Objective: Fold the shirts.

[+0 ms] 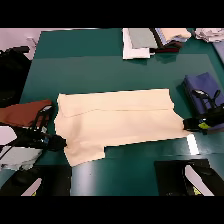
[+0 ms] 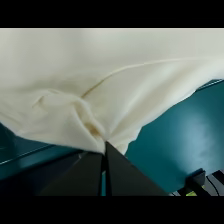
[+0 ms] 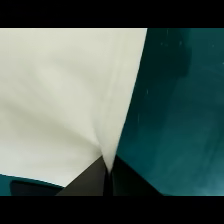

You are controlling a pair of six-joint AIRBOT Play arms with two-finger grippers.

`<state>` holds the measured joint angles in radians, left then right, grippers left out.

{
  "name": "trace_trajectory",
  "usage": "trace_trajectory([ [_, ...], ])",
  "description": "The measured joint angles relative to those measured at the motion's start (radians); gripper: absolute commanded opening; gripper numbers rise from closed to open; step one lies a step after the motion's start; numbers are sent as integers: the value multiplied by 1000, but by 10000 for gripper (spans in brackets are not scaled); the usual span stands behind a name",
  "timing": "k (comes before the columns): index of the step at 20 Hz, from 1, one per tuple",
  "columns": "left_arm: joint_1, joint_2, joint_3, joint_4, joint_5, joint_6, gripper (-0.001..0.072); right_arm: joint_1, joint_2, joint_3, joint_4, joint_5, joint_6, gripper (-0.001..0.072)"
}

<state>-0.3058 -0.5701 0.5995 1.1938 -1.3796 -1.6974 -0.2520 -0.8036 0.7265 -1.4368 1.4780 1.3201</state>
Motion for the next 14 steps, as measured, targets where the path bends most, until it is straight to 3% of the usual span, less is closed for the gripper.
trace_trajectory([
  [5, 0, -110, 120, 105, 87, 11, 30, 5, -82, 116, -13, -8, 18, 19],
  [14, 6, -542, 412, 297, 370, 43, 30, 7, -491, 467, 100, -70, 55, 20],
])
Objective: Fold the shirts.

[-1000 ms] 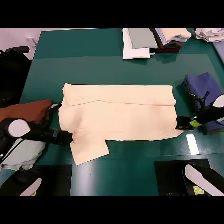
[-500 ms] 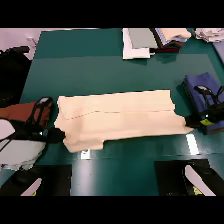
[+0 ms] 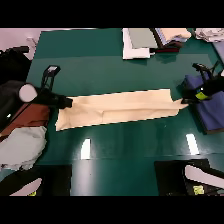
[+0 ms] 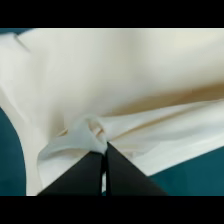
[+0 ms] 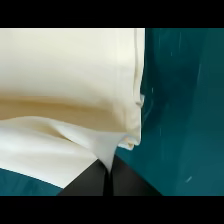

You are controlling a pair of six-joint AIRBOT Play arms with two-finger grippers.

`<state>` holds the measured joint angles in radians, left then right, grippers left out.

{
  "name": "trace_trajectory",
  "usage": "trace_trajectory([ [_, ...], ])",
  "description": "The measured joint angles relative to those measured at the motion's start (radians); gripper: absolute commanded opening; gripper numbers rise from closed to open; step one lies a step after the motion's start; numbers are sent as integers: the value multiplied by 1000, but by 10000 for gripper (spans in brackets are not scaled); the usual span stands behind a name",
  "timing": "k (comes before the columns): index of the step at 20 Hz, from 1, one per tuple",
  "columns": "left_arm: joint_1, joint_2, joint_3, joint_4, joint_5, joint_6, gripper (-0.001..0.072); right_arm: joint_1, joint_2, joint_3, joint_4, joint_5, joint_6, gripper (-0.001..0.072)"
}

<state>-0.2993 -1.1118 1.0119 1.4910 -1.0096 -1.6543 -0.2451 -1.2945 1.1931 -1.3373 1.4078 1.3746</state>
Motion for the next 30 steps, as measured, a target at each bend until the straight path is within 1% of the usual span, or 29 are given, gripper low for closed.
trace_trajectory([
  [1, 2, -32, 17, 8, 21, 2, 32, 0, -41, 35, 19, -3, 0, 29],
  [2, 4, -59, 31, 14, 34, 3, 109, 0, -77, 65, 37, -7, 3, 175],
  [3, 6, -79, 41, 21, 51, 4, 445, 0, -112, 97, 55, -14, 3, 389],
  [4, 7, -92, 47, 26, 61, 3, 624, 0, -141, 124, 79, -21, 3, 446],
  [6, 8, -109, 60, 27, 75, -2, 617, -6, -191, 178, 128, -34, 0, 453],
  [7, 8, -115, 69, 27, 75, -6, 579, -12, -209, 201, 150, -39, -10, 457],
  [8, 8, -117, 77, 26, 74, -10, 430, -19, -222, 216, 170, -41, -24, 475],
  [9, 8, -119, 86, 26, 71, -13, 266, -30, -231, 227, 190, -40, -38, 550],
  [10, 8, -121, 93, 24, 66, -15, 133, -43, -237, 230, 201, -39, -51, 597],
  [11, 8, -122, 98, 17, 61, -16, 32, -61, -243, 227, 209, -33, -63, 597],
  [13, 9, -124, 104, -13, 56, -19, 31, -103, -249, 195, 226, -24, -79, 597],
  [16, 5, -129, 106, -100, 69, -18, 30, -163, -253, 98, 256, -36, -111, 596],
  [21, -82, -175, 104, -191, 140, -16, 30, -194, -261, -70, 365, -138, -179, 593],
  [22, -105, -190, 104, -208, 156, -16, 30, -187, -266, -84, 392, -147, -186, 530],
  [23, -127, -206, 105, -225, 176, -16, 30, -173, -278, -93, 413, -156, -195, 443],
  [24, -145, -222, 108, -246, 196, -18, 29, -160, -291, -94, 423, -160, -201, 301],
  [25, -162, -240, 112, -264, 211, -18, 29, -145, -302, -92, 424, -173, -205, 111],
  [26, -175, -257, 119, -279, 227, -19, 29, -129, -311, -86, 429, -180, -209, 20],
  [30, -212, -357, 192, -326, 254, -18, 29, -66, -286, -5, 439, -173, -227, 19],
])
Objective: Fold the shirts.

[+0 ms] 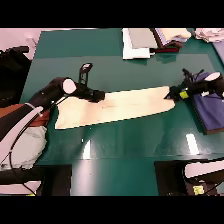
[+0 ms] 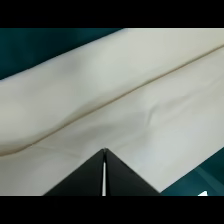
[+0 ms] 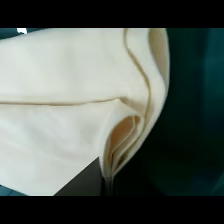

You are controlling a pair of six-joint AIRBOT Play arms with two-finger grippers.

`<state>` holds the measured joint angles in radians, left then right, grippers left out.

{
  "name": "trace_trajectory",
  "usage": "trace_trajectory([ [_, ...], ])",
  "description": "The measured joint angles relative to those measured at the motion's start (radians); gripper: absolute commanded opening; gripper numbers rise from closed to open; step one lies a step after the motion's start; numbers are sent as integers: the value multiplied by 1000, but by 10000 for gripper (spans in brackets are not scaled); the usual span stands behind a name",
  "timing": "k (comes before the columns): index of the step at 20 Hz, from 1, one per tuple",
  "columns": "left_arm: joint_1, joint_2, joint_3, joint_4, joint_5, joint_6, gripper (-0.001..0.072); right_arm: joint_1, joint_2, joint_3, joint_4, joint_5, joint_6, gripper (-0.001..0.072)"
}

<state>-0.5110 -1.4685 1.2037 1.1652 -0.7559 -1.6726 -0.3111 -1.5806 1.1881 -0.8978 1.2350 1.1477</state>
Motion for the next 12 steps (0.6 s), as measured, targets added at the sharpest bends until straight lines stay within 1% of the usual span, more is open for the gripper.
trace_trajectory([
  [3, -22, -94, 84, -21, 6, 11, 29, 48, 73, 105, 8, 34, 7, 19],
  [8, -63, -253, 209, -63, 11, 33, 29, 173, 192, 300, 14, 71, 85, 20],
  [12, -100, -336, 281, -94, 10, 56, 29, 298, 224, 417, 14, 82, 136, 20],
])
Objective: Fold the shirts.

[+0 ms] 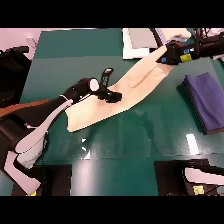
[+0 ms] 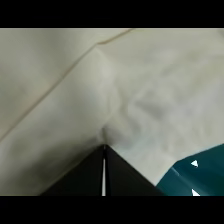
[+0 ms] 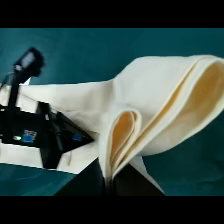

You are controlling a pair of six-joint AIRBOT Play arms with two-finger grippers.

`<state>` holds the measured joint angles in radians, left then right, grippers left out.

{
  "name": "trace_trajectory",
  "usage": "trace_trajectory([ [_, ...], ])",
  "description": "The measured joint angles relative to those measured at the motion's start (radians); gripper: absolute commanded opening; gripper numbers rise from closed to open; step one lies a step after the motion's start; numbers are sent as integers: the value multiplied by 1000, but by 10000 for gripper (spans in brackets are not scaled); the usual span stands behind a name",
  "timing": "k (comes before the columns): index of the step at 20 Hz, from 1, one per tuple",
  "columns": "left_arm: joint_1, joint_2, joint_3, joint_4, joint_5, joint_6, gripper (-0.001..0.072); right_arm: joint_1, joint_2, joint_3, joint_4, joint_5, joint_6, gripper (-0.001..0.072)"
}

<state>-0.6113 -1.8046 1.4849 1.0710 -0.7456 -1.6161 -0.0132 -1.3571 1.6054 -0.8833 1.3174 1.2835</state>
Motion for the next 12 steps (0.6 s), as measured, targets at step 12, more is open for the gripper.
trace_trajectory([
  [12, 167, 118, 49, 44, -92, -6, 29, 303, -10, 93, 25, -56, 59, 20],
])
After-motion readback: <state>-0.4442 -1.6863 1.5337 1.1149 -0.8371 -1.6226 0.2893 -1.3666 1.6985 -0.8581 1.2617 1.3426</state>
